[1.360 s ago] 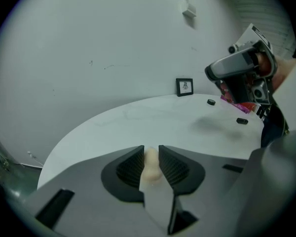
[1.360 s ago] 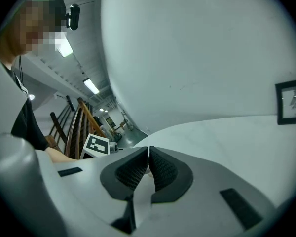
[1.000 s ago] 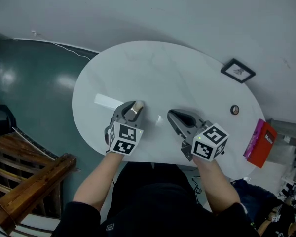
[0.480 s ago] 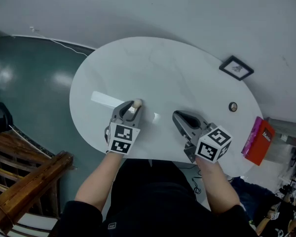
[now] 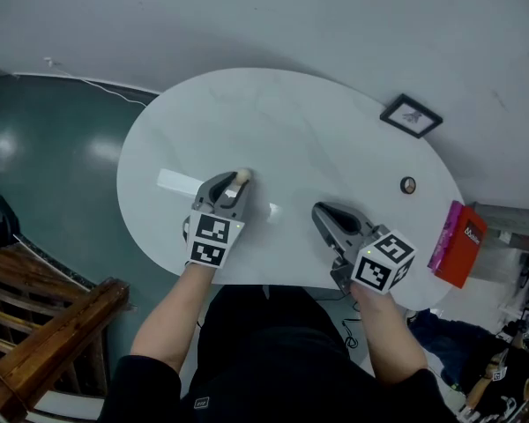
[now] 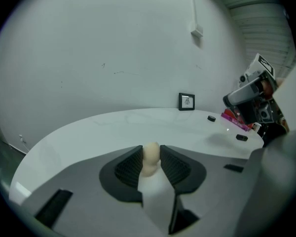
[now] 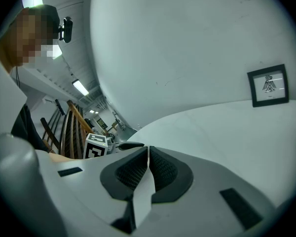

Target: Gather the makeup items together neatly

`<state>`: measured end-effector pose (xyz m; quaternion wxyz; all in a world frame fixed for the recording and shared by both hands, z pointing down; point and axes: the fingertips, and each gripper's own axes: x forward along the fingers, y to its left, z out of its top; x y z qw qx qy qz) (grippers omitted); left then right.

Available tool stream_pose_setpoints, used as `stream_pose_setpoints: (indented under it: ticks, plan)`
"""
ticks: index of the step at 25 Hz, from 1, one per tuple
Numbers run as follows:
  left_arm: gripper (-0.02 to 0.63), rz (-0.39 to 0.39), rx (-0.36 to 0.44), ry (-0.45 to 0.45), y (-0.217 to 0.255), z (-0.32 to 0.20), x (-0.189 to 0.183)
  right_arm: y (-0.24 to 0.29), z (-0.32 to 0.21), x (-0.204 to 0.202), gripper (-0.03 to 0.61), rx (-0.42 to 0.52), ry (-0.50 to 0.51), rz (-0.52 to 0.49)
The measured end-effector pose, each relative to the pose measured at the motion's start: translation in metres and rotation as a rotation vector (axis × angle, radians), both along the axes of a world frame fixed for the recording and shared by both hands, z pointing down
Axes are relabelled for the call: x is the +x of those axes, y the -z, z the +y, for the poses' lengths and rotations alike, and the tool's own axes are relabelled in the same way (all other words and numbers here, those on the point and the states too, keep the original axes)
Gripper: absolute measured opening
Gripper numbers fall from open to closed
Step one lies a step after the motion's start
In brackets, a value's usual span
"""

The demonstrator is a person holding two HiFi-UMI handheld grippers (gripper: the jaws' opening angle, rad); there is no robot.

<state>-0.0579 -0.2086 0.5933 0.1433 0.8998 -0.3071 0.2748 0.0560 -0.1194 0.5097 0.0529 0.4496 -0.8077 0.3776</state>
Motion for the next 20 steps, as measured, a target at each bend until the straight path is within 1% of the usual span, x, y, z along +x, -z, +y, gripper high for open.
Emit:
stream_pose_setpoints:
  ticks: [3, 6, 9, 12, 15, 17, 20]
  plan:
    - [0.118, 0.022, 0.005, -0.012, -0.006, -0.010, 0.011, -0.001, 0.003, 0.006, 0.037, -0.005, -0.017, 0.003]
    - [0.123, 0.025, -0.001, 0.006, -0.009, -0.016, 0.011, -0.001, 0.006, 0.011, 0.037, -0.007, -0.030, 0.005]
    - [0.129, 0.011, 0.002, 0.020, -0.008, -0.016, 0.004, -0.002, 0.008, 0.018, 0.037, -0.007, -0.046, 0.014]
    - [0.156, -0.002, -0.007, 0.019, -0.009, -0.012, 0.001, -0.005, 0.015, 0.032, 0.037, -0.021, -0.060, 0.041]
    - [0.170, -0.010, -0.007, 0.022, -0.008, -0.010, -0.002, -0.012, 0.029, 0.055, 0.038, -0.056, -0.070, 0.061]
    - [0.176, -0.013, -0.001, 0.027, -0.005, -0.010, -0.004, -0.018, 0.042, 0.078, 0.038, -0.081, -0.089, 0.094]
    - [0.178, -0.027, 0.010, 0.034, 0.000, -0.007, -0.006, -0.021, 0.063, 0.120, 0.039, -0.101, -0.162, 0.146]
